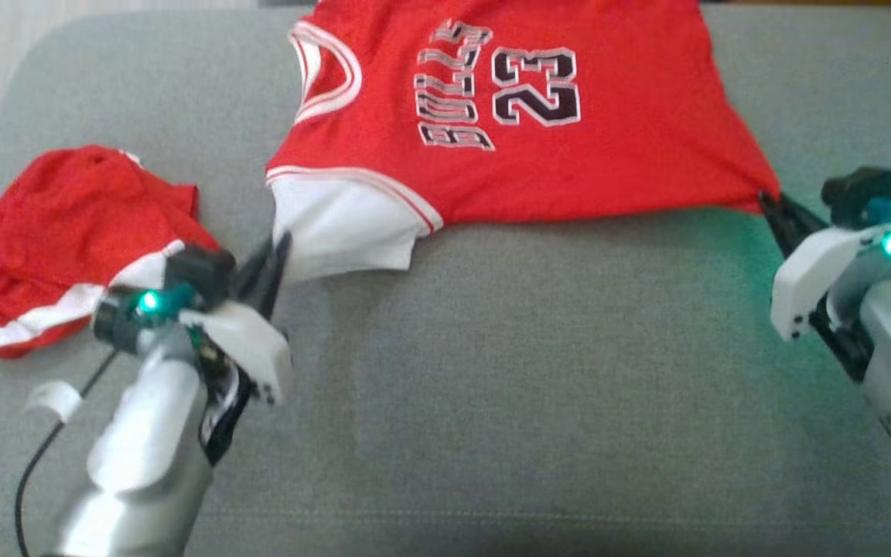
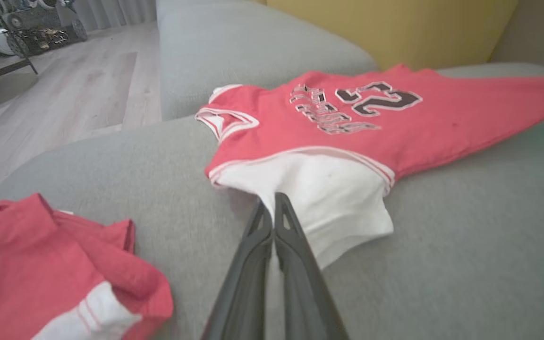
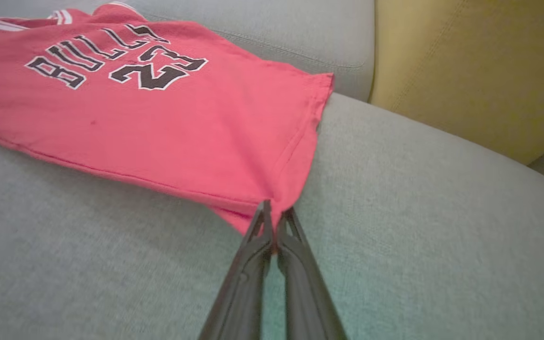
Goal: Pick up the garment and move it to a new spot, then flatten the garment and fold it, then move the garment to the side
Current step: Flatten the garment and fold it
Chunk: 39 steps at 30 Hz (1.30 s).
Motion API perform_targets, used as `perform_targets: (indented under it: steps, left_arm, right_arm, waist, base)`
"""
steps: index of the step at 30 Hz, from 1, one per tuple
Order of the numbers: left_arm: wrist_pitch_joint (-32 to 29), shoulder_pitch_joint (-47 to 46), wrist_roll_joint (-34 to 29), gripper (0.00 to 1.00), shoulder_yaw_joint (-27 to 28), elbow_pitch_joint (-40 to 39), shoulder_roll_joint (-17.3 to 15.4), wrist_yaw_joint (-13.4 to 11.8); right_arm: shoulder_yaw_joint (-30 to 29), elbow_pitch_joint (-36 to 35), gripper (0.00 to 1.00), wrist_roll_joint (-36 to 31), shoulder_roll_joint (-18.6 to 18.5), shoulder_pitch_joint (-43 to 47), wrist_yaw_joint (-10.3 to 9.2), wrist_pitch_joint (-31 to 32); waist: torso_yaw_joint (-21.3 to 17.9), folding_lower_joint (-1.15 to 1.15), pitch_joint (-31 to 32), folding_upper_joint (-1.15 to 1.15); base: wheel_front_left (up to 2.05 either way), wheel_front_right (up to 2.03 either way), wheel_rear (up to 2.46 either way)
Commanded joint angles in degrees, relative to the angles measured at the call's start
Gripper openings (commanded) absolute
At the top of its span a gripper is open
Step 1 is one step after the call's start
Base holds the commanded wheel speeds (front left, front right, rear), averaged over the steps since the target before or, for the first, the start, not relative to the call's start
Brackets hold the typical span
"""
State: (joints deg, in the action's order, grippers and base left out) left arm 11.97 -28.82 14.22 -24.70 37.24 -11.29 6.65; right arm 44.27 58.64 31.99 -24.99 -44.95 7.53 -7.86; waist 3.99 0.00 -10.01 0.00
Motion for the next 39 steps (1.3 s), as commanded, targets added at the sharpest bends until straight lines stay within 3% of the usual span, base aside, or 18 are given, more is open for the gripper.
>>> perform_targets:
  steps: [1, 9, 18, 26, 39]
  left_arm:
    - [-0.90, -0.32, -0.38, 0.00, 0.47, -2.24, -2.92, 0.33]
    - [-7.65, 6.57, 3.91, 0.00, -4.64, -7.48, -7.20, 0.79]
    - [-14.68, 13.69, 17.23, 0.00, -7.12, -17.89, -13.29, 0.82]
    - [-21.89, 19.91, 24.61, 0.00, -8.44, -28.35, -20.15, 0.83]
    - [-33.95, 28.93, 33.55, 0.00, -9.34, -40.02, -27.90, 0.34]
  right_arm:
    - [1.26, -0.32, 0.00, 1.16, -1.77, 0.96, -0.04, -0.02]
    - [5.62, -0.27, 0.00, 5.42, -4.03, 4.39, -0.04, 1.91]
    - [10.63, -3.85, 0.00, 11.30, -7.98, 9.16, -0.04, 6.48]
    - [15.96, -12.83, 0.00, 19.56, -13.81, 12.89, -0.04, 14.07]
    - [23.33, -29.24, 0.00, 31.86, -25.19, 16.90, -0.04, 31.18]
  waist:
    - [-0.07, 0.00, 2.20, 0.00]
    - [-0.73, 0.00, 6.62, 0.00]
    - [-1.58, 0.00, 10.66, 0.00]
    - [-2.67, 0.00, 12.68, 0.00]
    - [-3.54, 0.00, 14.22, 0.00]
  base:
    - [0.00, 0.00, 0.00]
    - [0.00, 0.00, 0.00]
    - [0.00, 0.00, 0.00]
    - [0.00, 0.00, 0.00]
    - [0.00, 0.00, 0.00]
